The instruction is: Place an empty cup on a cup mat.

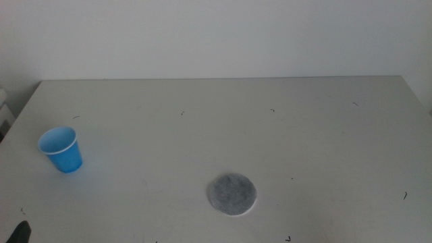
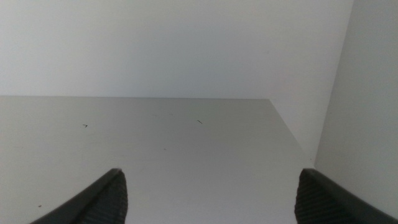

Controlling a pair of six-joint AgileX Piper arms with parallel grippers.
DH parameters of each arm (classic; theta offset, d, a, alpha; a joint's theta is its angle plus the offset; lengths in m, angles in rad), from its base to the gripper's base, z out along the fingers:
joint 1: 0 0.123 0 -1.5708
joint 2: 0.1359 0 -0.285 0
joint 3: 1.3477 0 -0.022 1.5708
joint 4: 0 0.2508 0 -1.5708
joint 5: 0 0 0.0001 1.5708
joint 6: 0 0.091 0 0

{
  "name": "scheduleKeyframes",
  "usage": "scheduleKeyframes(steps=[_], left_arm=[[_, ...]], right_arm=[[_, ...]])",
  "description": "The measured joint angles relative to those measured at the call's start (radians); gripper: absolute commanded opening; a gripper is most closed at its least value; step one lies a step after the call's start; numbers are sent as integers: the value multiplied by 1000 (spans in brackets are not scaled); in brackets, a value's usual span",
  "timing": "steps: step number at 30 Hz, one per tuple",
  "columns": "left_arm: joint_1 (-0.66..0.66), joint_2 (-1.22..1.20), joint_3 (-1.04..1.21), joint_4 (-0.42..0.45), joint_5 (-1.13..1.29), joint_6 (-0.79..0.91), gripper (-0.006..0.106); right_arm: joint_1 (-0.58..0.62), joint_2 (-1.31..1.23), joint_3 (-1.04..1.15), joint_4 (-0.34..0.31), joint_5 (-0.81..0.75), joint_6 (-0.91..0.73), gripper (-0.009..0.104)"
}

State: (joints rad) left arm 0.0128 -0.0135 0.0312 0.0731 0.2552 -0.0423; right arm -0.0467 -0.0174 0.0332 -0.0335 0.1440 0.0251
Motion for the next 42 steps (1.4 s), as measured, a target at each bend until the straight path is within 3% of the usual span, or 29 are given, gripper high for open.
scheduleKeyframes(steps=[10,33,42], left_arm=[[0,120,-149,-8,10,-72,105],[0,934,-1117,-17,530,-128,105],[0,1110,-1277,-19,681,-128,105]], right_arm=[[0,0,0,0,0,0,94],[0,0,0,0,0,0,94],[0,0,0,0,0,0,94]])
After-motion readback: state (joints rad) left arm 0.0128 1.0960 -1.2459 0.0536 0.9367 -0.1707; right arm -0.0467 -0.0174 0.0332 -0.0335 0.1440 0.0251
